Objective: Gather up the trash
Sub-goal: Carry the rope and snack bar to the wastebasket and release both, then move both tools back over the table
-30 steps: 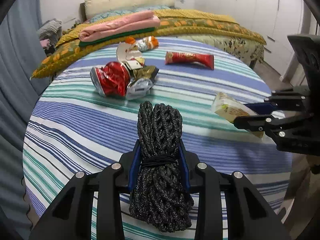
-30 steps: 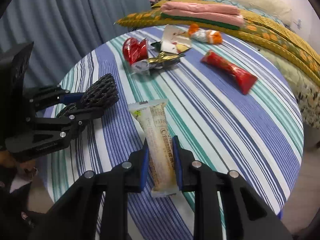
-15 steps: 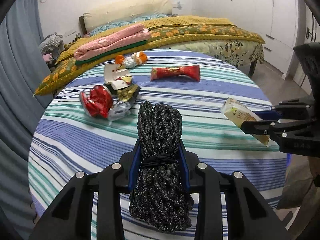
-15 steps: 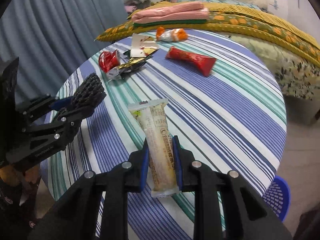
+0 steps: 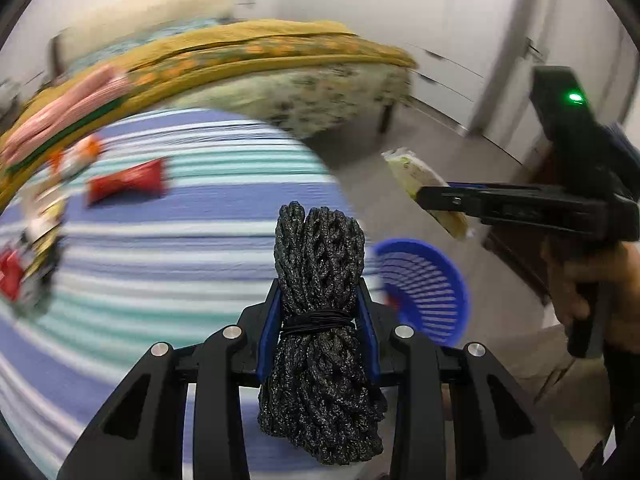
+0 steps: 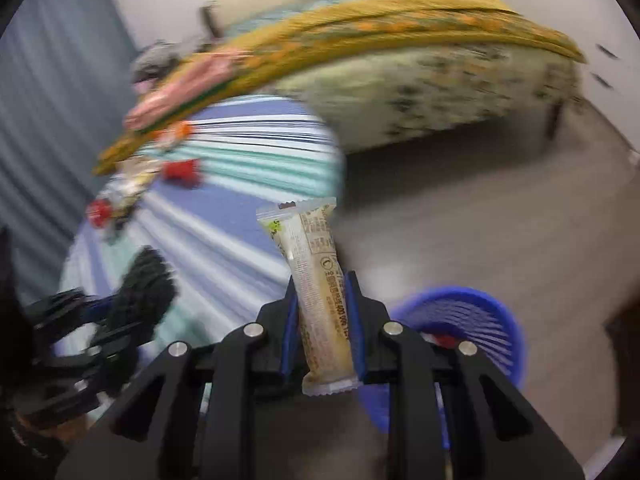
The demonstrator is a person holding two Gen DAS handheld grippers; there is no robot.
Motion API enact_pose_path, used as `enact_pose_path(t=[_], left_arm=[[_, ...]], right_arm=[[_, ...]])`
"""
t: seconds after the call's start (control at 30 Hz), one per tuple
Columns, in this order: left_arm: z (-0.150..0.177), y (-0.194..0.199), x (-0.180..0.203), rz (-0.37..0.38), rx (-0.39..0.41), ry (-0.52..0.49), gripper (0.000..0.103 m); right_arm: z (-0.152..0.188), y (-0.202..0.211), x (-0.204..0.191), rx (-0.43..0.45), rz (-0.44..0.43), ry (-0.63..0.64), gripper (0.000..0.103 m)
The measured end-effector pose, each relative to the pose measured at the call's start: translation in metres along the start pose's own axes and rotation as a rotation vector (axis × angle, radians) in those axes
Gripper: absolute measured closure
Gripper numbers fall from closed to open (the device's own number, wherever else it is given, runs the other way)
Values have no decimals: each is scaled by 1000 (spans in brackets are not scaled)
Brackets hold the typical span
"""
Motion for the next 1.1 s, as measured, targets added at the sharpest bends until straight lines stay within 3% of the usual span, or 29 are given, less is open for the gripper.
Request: enact_pose_path(t=[0.13,0.27,0.47,0.7,0.73,0.77,0.8,0.97,1.1], left_arm=[[-23,-34,58,51,-32,-71,68],[-39,-80,99,106,-86,-96,68],[-51,-143,125,129,-151,-87,67],[-53,-175,138,135,-190,-93,66],[-53,-178,141,136,-191,-98,58],[-54,-181,142,133,-195,-102,37],[-55,-183,142,124,-192,-103,29],[-59,-178,137,97,-169,-89,23],[-59,-150,128,74,-118,-94,19]], right_arm=[[19,-10,69,-24,80,-120,82],[45,-28,119,-52,49,-277,82],[58,-34,152,-54,24,-356,81],[67,-42,172,-61,27,-390,79],[65,-42,174,-56,29,-398,69],[65,-41,177,-47,32,-409,60],[64,-39,180,-36,39,-420,49],[59,-24,186,8,54,-430,49],[53,-15,182,33,102,-406,37]])
Point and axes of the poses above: each gripper's, at about its wrist camera, not at the fingertips, and y roughly against the way its jaws point, x to its right, z to its underside, the point moved 10 cm from there along -y, roughly the way its jaws point, and after that the axes turned 13 degrees about -x, right-handed, at the moved point
